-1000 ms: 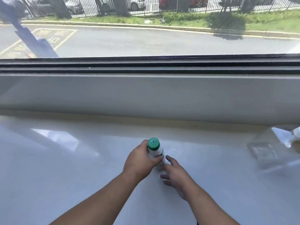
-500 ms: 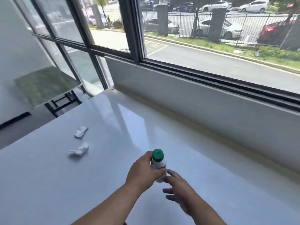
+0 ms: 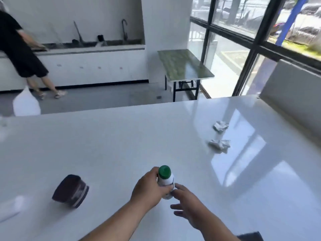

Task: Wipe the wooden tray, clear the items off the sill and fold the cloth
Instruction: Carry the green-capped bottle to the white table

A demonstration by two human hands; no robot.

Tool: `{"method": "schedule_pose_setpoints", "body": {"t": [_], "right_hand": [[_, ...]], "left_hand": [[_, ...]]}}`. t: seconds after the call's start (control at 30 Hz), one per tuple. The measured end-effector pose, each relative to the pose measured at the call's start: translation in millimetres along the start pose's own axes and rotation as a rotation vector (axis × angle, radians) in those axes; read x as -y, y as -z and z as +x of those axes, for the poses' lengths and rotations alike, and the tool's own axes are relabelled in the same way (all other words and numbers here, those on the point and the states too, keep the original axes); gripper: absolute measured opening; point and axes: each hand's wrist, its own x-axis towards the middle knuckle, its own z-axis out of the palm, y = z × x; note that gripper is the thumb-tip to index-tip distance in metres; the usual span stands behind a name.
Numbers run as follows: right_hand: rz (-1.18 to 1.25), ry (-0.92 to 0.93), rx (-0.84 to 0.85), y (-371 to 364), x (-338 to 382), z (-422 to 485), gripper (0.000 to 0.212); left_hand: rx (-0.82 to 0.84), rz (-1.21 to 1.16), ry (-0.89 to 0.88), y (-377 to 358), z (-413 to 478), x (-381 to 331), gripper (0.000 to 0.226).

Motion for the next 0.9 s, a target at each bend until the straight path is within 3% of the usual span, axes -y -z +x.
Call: {"method": "schedule_pose_setpoints", "body": {"t": [0.13, 0.3, 0.53, 0.63, 0.73, 0.9], "right_hand": [[-0.069, -0.001, 0.136, -122.4, 30.8, 51.5, 0.057], [-0.068, 0.006, 0.192, -223.2, 48.6, 92.4, 0.039], [-0.130, -0.048, 0.169, -264.1, 21.6, 113.4, 0.056], [-0.177, -0.041, 0.149, -262.7, 20.8, 106.0, 0.063], [-0.378, 0.139, -0.001, -243.8, 39.7, 87.2, 0.072], [-0.894, 0.527, -0.446, -147.7, 83.7, 27.6, 0.077]], "left_hand": [[-0.131, 0.007, 0.107, 96.4, 11.7, 76.5, 0.053], [-0.222, -0.009, 0.189, 168.7, 24.2, 137.9, 0.051], [-0.061, -0.125, 0.341, 180.1, 28.9, 196.4, 0.060], [-0.051, -0.158, 0.315, 184.1, 23.4, 194.4, 0.085], [-0.092, -0.081, 0.222, 207.1, 20.7, 162.4, 0.101], [-0.110, 0.308, -0.079, 220.2, 34.9, 59.1, 0.081]]}}
